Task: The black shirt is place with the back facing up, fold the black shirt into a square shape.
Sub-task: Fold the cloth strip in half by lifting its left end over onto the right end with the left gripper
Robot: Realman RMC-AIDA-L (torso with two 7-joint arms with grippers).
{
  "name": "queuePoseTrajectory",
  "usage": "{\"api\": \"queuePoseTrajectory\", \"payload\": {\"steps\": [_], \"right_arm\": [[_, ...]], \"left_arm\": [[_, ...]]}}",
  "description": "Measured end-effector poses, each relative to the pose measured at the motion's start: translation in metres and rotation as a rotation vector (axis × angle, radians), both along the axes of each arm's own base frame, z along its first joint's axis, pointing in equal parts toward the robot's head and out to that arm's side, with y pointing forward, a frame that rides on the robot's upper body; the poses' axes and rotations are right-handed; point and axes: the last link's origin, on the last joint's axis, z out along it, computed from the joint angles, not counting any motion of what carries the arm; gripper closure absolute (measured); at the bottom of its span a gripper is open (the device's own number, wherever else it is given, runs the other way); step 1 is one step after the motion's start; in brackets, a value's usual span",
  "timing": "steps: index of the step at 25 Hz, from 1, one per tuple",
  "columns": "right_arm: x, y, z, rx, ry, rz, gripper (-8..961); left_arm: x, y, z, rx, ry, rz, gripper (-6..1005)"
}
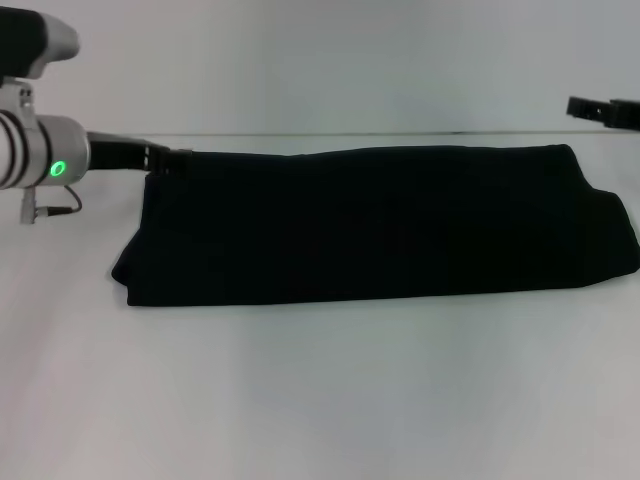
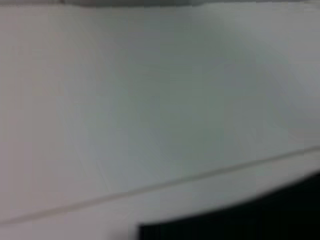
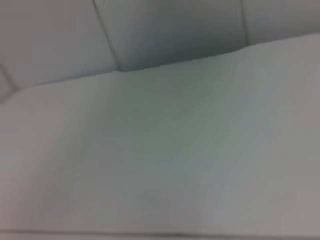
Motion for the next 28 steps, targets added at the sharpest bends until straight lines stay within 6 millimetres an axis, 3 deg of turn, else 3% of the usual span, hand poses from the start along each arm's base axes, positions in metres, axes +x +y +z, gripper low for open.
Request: {"api": "queuePoseTrajectory", "payload": {"steps": [3,11,18,28], "right_arm": [[0.01,-0.021,0.009,-0.059,0.071,0.011,217],[0.034,-0.068,0.028,-0.16,0.153,0.016,218],[0.042,-0.083,0.044,-0.192,0.164,0.008,219],[0.041,-0.079,0.047,-0.19,0.134,0.007,220]], "left_arm": [[0.004,-0.014,0.003,-0.089,-0.054,0.01,309],[-0.003,-0.046,0.011,-0.208,-0.17,0.123,52],[-0.023,-0.058,0.021,-0.162,-0.236,0.264,57],[-0.04,-0.067,0.012,-0.178,-0.205,0.332,63]]}}
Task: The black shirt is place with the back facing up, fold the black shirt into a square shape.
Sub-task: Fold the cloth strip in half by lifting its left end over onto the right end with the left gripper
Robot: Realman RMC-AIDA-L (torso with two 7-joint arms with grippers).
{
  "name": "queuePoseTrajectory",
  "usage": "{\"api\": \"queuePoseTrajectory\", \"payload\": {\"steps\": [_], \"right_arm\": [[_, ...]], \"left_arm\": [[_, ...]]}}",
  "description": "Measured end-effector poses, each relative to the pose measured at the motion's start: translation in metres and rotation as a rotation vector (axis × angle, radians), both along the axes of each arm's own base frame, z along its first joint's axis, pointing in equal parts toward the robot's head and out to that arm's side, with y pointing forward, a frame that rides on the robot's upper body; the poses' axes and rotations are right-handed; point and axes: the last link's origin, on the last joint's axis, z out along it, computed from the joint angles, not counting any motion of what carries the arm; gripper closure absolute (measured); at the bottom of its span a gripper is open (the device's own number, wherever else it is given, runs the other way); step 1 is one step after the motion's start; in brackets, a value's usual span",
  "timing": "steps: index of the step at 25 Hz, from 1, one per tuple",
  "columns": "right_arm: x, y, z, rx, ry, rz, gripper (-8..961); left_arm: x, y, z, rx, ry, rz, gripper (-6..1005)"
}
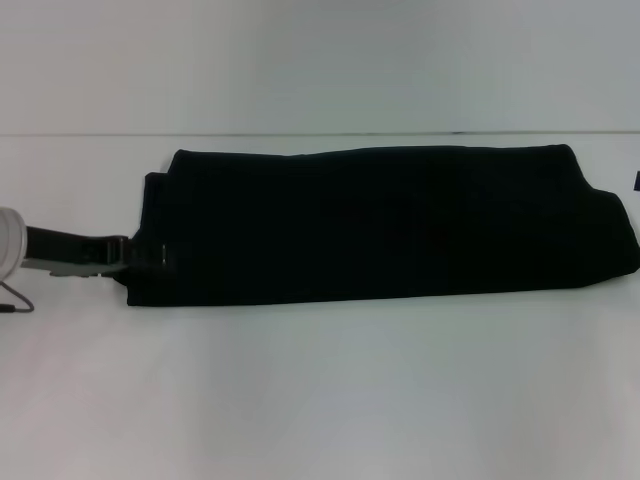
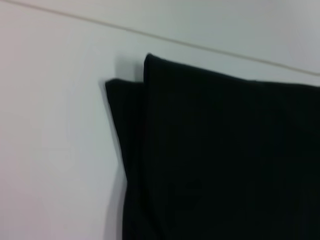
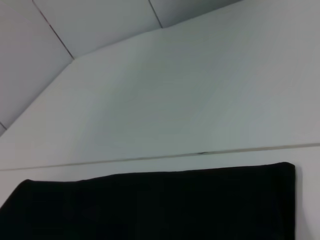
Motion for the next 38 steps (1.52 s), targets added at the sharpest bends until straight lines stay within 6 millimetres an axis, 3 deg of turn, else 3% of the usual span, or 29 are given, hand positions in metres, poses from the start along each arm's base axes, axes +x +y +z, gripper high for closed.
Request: {"api": "queuePoseTrajectory", "payload": {"steps": [19,27,38], "right_arm": [[0.006,0.0,-0.005,0.005,-0.015,-0.024,221],[0.014,0.0,-0.017,-0.048,-0.098,-0.081,222],[0.008,0.011,-0.053,-0.117,-0.171,-0.094,221]], "left_arm": [[-0.001,0.001,-0.011,-0.038,0.04,-0.059,76],[-0.002,0.001,-0.011,-0.044,0.052,-0.081,270],[-0.001,0.0,-0.012,-0.048,0.053,-0.086,715]]}}
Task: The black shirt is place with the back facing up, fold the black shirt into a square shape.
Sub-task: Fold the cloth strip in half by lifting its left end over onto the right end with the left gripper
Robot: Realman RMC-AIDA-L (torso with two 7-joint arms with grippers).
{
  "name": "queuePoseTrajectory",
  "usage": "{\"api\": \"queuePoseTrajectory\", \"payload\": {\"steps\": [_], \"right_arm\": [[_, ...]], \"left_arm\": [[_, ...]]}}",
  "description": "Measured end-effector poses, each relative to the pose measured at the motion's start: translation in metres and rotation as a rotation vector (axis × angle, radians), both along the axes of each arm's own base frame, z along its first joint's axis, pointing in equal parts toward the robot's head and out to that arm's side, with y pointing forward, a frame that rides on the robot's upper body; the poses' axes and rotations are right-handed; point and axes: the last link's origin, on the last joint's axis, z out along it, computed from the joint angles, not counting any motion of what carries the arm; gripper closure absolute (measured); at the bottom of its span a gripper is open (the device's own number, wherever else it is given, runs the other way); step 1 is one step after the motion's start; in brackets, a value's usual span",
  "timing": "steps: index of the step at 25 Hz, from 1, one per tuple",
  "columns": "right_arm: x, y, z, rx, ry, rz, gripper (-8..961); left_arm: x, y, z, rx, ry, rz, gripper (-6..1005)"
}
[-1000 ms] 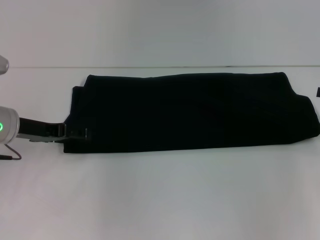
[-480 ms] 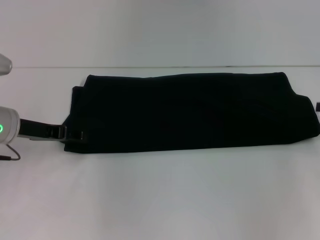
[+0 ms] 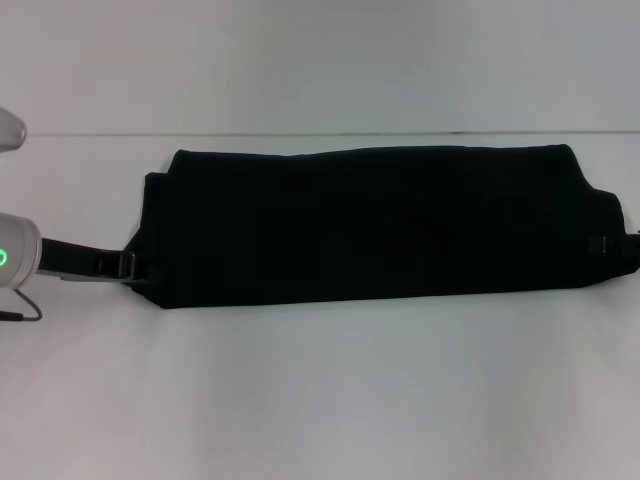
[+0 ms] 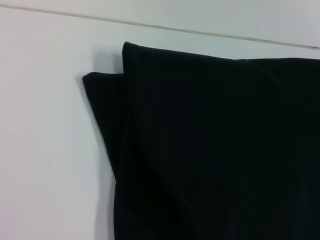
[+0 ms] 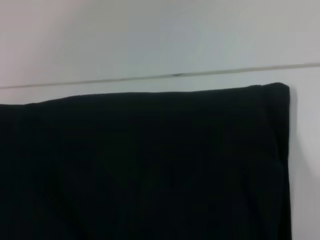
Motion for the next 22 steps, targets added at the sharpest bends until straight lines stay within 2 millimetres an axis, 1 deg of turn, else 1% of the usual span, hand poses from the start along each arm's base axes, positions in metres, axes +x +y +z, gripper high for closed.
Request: {"api": "queuePoseTrajectory", "payload": {"steps": [5,8,11,18,21,22], "right_arm": [[0.003,-0.002,-0.004,-0.007,0.001,-0.011,221],[0.005,-0.005,-0.005,-0.014,0.001,-0.016,222],[0.007,-0.007,-0.006,-0.017,0.0,-0.02,275],[0.01,-0.009,-0.003,-0.01,-0.002,-0.022,398],[0.011,-0.01,-0.001,-0.007,-0.003,-0.023,634],[0.012,-0.01,-0.001,-0.006,-0.003,-0.024,674]], "left_arm": [[0.0,0.0,0.0,0.0,0.002,-0.002,949],[0.0,0.0,0.0,0.0,0.003,-0.003,975],[-0.001,0.0,0.0,0.0,0.003,-0.003,1001],[-0.001,-0.001,-0.001,-0.002,0.005,-0.007,1001],[-0.002,-0.002,-0.001,-0.003,0.006,-0.006,1001],[-0.002,-0.002,-0.001,-0.002,0.006,-0.006,1001]]}}
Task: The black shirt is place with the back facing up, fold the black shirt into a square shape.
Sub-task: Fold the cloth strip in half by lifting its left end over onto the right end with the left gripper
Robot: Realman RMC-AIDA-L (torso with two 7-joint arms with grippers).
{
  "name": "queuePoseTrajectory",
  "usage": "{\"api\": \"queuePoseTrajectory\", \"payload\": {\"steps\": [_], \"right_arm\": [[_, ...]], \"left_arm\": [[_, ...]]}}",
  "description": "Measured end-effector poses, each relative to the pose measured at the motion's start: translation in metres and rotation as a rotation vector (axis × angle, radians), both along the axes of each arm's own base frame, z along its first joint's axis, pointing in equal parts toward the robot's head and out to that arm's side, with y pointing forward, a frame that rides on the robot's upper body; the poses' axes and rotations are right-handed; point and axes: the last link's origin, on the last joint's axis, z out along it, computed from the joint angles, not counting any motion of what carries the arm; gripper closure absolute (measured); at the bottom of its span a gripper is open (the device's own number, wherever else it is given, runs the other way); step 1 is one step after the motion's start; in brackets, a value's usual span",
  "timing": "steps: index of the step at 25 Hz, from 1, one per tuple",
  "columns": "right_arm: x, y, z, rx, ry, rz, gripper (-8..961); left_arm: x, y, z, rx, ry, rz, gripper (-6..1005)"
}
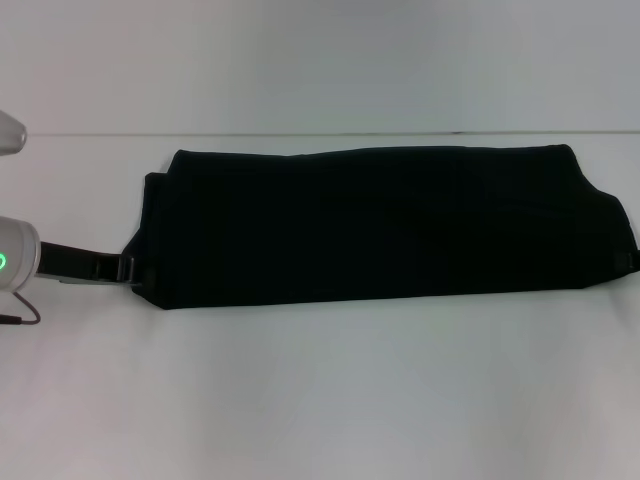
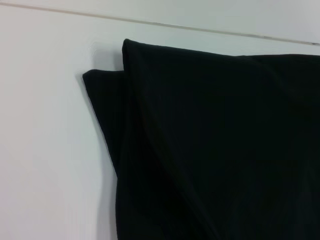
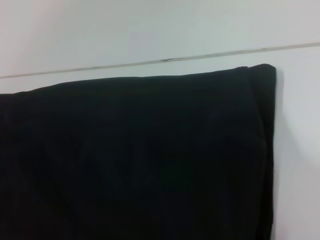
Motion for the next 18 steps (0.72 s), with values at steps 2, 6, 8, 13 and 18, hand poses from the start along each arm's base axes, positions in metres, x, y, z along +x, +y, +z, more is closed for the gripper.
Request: {"api": "queuePoseTrajectory", "payload": {"steps": [2,6,8,13,18], "right_arm": [[0.002,-0.001,0.002,0.006,0.0,-0.005,755],[0.006,-0.002,0.006,0.025,0.004,-0.018,889],[0.007,-0.003,0.007,0.03,0.005,-0.022,914],[0.01,-0.005,0.011,0.041,0.0,-0.026,940],[0.012,-0.005,0.012,0.05,0.0,-0.026,940]], "left_arm": [[0.0,0.0,0.0,0.004,0.002,0.0,1000],[-0.001,0.001,0.001,0.008,0.005,-0.001,1000],[-0.001,0.002,0.003,0.013,0.007,-0.003,1000],[-0.002,0.003,0.007,0.025,0.012,-0.006,1000],[-0.005,0.003,0.01,0.036,0.013,-0.003,1000]]}}
